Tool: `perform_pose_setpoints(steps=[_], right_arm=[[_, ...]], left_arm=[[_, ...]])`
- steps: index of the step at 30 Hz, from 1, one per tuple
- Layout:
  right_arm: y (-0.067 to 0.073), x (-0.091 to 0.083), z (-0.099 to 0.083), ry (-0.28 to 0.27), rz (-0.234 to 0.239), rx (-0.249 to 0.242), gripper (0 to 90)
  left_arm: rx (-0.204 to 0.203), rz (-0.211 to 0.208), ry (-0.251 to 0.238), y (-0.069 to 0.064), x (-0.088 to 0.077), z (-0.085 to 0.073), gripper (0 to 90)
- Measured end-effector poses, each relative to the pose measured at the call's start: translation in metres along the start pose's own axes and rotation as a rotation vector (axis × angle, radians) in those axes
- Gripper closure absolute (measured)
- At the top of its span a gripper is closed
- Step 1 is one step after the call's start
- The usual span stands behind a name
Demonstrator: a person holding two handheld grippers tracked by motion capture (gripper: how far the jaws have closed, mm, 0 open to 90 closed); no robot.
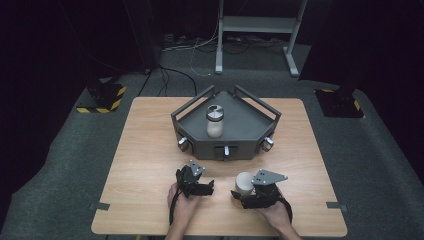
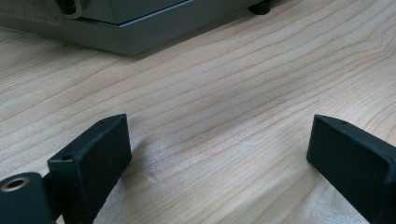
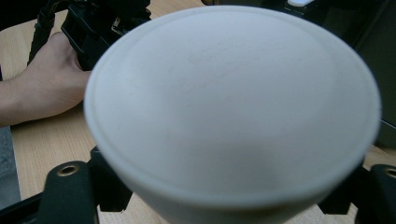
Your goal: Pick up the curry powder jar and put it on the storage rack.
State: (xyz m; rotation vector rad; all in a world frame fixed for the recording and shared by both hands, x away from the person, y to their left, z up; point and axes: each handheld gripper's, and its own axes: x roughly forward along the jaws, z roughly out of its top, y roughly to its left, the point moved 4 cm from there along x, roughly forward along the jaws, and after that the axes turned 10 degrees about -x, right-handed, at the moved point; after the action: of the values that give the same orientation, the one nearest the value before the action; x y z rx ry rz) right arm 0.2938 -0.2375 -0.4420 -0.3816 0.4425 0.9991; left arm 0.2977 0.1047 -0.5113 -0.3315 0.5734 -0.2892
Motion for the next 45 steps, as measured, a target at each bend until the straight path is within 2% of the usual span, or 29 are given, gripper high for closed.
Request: perform_pose_setpoints(steps=[9, 29, 45], right_arm=[[0.0030, -0.0038, 0.0001, -0.019, -0.010, -0.022, 32.9], [0.0070, -0.0048, -0.0022, -0.033, -0.031, -0.033, 34.7], [0.0073, -0.0076, -0.0025, -0.038, -0.027, -0.040, 35.0]], left_arm=[[0.000, 0.000, 0.000, 0.0000, 0.0000, 0.0001, 6.5], [0.000, 0.000, 0.000, 0.0001, 0.0000, 0.0001, 6.5], [0.004, 0.000, 0.003, 0.0004, -0.0003, 0.0005, 6.7]])
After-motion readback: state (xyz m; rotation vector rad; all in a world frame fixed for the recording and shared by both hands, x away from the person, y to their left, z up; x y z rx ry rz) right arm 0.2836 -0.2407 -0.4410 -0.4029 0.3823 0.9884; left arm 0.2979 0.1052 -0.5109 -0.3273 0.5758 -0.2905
